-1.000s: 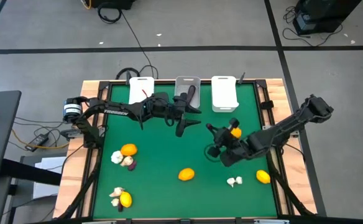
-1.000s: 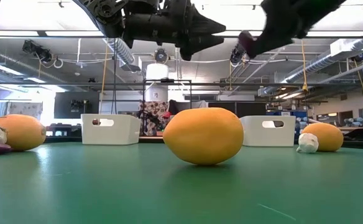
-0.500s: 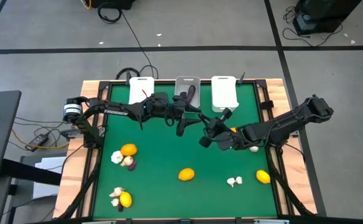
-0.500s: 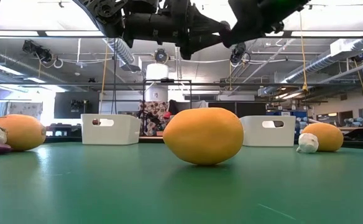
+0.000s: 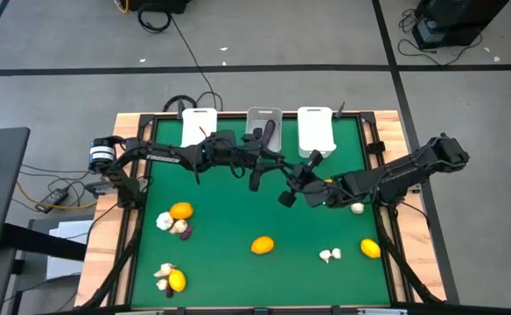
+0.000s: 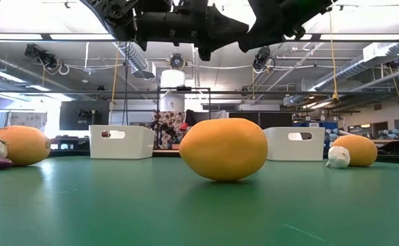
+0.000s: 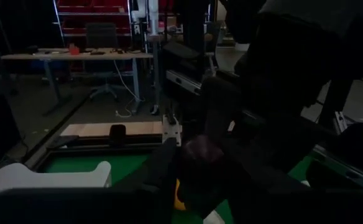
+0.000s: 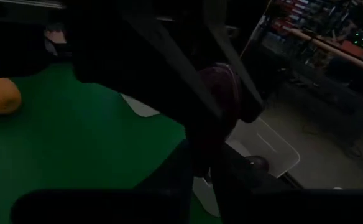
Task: Sort produce into baskets
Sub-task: Put the eggplant into the gray bin
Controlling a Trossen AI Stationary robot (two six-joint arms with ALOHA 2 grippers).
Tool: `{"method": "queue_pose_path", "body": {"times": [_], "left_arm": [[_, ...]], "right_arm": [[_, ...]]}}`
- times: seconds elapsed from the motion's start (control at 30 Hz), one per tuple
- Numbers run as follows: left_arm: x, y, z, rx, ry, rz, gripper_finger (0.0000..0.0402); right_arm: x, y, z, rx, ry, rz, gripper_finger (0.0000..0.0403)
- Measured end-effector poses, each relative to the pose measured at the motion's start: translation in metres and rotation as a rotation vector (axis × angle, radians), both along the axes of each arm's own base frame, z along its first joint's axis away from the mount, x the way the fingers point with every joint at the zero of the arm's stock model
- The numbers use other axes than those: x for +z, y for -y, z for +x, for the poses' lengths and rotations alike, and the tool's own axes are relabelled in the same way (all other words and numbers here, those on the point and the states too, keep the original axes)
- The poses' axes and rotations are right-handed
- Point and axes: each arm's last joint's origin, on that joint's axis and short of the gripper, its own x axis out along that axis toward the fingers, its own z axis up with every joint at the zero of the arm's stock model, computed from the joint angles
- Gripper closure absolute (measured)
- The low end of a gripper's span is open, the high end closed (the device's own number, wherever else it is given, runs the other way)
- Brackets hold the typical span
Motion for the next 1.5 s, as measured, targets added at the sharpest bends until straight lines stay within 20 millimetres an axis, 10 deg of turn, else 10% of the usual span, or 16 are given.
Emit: {"method": "queue_pose_path", "body": {"times": [0.3, 0.57, 0.8, 1.23, 1.5], "left_arm": [[-0.027, -0.051, -0.013, 0.596, -0.247, 0.012, 0.0309], [-0.081, -0.109, -0.021, 0.678, -0.26, -0.136, 0.0283], [-0.103, -0.121, -0.02, 0.702, -0.267, -0.236, 0.0271], [-0.067, -0.11, -0.028, 0.538, -0.255, -0.231, 0.0191], [0.0, -0.046, -0.061, 0.406, -0.398, -0.105, 0.0211]], "right_arm": [[-0.013, -0.003, -0.007, -0.026, -0.014, 0.105, 0.0263], [-0.014, -0.003, -0.007, -0.012, -0.003, 0.139, 0.0258], [-0.015, -0.003, -0.007, 0.002, -0.035, 0.108, 0.0257], [-0.019, 0.004, -0.009, -0.009, -0.11, 0.073, 0.0256], [-0.028, 0.009, -0.014, 0.075, -0.264, 0.112, 0.0256]]}}
